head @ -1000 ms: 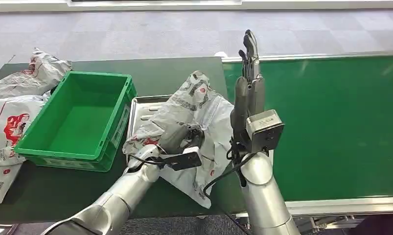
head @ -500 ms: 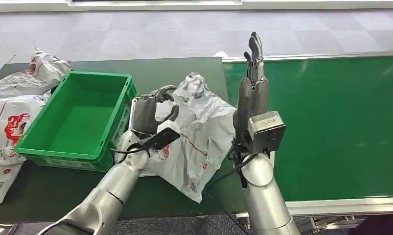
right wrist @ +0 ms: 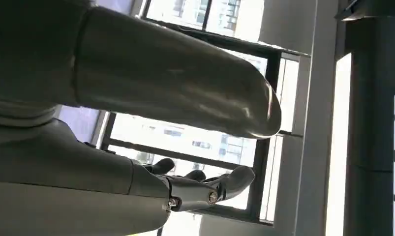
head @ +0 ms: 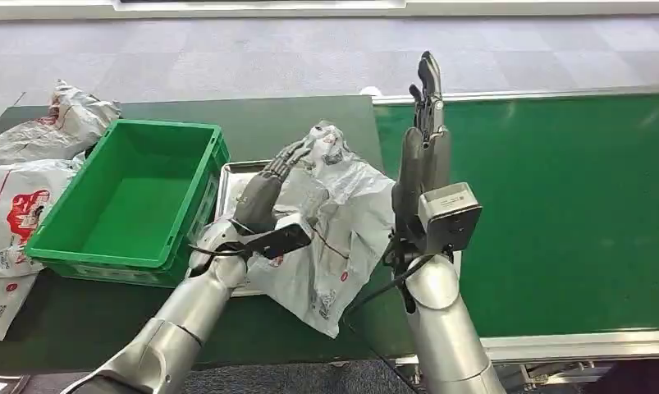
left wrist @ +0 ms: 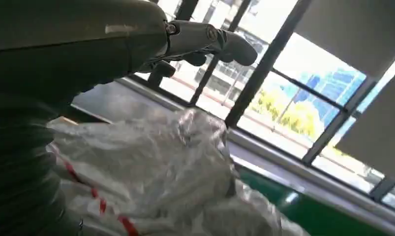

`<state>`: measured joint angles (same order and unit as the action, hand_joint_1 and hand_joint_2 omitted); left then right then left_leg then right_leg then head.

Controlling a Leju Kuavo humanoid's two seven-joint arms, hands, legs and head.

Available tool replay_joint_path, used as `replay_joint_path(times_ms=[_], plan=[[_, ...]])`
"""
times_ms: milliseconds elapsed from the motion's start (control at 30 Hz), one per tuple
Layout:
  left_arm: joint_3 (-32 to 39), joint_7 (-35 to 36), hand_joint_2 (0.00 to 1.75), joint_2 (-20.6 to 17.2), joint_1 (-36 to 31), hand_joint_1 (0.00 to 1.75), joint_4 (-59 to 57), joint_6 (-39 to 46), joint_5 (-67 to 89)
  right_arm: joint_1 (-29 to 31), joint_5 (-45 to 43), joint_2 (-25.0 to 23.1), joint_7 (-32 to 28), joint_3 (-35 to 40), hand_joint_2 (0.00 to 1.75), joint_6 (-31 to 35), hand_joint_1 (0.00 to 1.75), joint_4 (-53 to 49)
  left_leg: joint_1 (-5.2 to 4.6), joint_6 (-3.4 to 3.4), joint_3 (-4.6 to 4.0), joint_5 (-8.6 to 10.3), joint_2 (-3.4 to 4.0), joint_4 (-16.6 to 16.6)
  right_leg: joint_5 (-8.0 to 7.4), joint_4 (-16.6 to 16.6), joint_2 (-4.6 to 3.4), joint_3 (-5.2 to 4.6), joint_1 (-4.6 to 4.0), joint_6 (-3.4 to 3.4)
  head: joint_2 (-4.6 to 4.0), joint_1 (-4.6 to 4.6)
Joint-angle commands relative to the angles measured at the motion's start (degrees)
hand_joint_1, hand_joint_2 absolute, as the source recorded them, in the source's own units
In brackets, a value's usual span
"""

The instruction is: Moved the parcel from conveyor to table for the left to box.

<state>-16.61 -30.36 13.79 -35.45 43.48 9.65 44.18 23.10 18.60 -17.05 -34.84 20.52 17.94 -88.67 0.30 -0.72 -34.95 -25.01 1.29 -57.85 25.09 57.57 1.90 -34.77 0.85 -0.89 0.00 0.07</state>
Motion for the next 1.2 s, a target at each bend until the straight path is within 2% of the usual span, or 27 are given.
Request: replay_joint_path(times_ms=[33,133,167,333,367,633,767,967,1067,1100,1200], plan=[[-11.17,-2.83,1.75,-1.77,-4.64,0.0,-16.28,-15.49,2.9,3.37,-0.46,1.41,-0.21,0.59,0.0,-0.99,0.0,5.86,0.01,0.01,0.15,-0.02,-0.04,0.06,0.0,-0.06,-0.11,0.16,0.0,0.03,0.0,0.0],[-12.56,-3.62,1.75,-0.59,-5.83,0.0,-18.12,-16.99,3.6,2.41,-0.45,1.72,-0.15,-0.28,0.0,-0.92,0.0,4.22,0.07,0.02,0.27,-0.03,-0.01,0.14,-0.03,-0.18,-0.31,0.27,-0.04,0.08,0.0,0.0],[-12.66,-3.68,1.75,-0.33,-6.08,0.0,-18.23,-17.12,3.6,2.25,-0.47,1.8,-0.11,-0.56,0.0,-0.86,0.0,3.96,0.05,0.0,0.07,-0.02,-0.1,0.01,0.02,-0.04,-0.04,0.11,-0.04,0.04,0.0,0.02],[-12.71,-4.35,1.75,0.0,-6.72,0.0,-18.16,-16.93,3.36,1.72,0.18,1.88,0.2,-1.09,0.0,-0.43,0.0,2.88,0.07,0.02,0.16,-0.01,-0.14,0.07,0.0,-0.12,-0.12,0.19,-0.05,0.06,0.0,0.0],[-11.81,-4.61,1.75,0.18,-6.8,1.75,-17.98,-16.48,2.48,1.54,0.41,2.01,0.33,-1.32,0.0,-0.27,0.0,2.59,0.07,0.02,0.11,-0.02,-0.11,0.02,0.01,-0.08,-0.09,0.15,-0.06,0.04,0.0,0.0],[-11.72,-4.62,1.75,0.21,-7.03,1.75,-17.84,-16.4,2.41,1.36,0.37,2.16,0.32,-1.56,0.0,-0.22,0.0,2.34,0.06,0.02,0.14,-0.02,-0.15,0.05,0.01,-0.1,-0.1,0.17,-0.05,0.05,0.0,0.0],[-8.98,-4.52,1.75,0.63,-7.15,1.75,-16.34,-12.57,0.34,0.49,0.83,2.22,0.56,-2.29,0.0,0.25,0.0,1.55,0.05,0.01,0.12,-0.02,-0.12,0.05,0.01,-0.09,-0.07,0.14,-0.03,0.04,0.0,0.0],[-4.78,-6.58,1.75,0.26,-6.36,1.75,-13.51,-12.29,-4.2,0.18,0.93,2.09,0.56,-2.66,0.0,0.42,0.0,2.02,0.05,0.02,0.13,-0.02,-0.08,0.04,0.0,-0.09,-0.14,0.13,-0.04,0.05,0.0,0.0],[0.62,-9.64,1.75,-0.41,-4.0,1.75,-5.99,-16.85,-13.84,0.3,1.01,1.94,0.58,-2.89,0.0,0.59,0.0,2.67,0.06,0.02,0.14,-0.03,-0.05,0.05,0.0,-0.09,-0.19,0.14,-0.05,0.05,0.0,0.0],[3.34,-9.64,1.75,-0.85,-2.25,1.75,0.07,-18.78,-20.43,0.37,1.02,2.0,0.57,-2.95,0.0,0.69,0.0,3.01,0.07,0.02,0.18,-0.03,-0.04,0.08,-0.02,-0.14,-0.25,0.18,-0.06,0.07,0.0,0.0],[9.8,-9.37,1.75,-1.32,-0.64,1.75,8.42,-16.73,-28.79,0.49,1.1,2.23,0.43,-3.08,0.0,1.18,0.0,3.95,0.08,0.01,0.09,-0.05,0.09,0.02,-0.03,-0.07,-0.31,0.07,-0.06,0.06,0.0,0.02]])
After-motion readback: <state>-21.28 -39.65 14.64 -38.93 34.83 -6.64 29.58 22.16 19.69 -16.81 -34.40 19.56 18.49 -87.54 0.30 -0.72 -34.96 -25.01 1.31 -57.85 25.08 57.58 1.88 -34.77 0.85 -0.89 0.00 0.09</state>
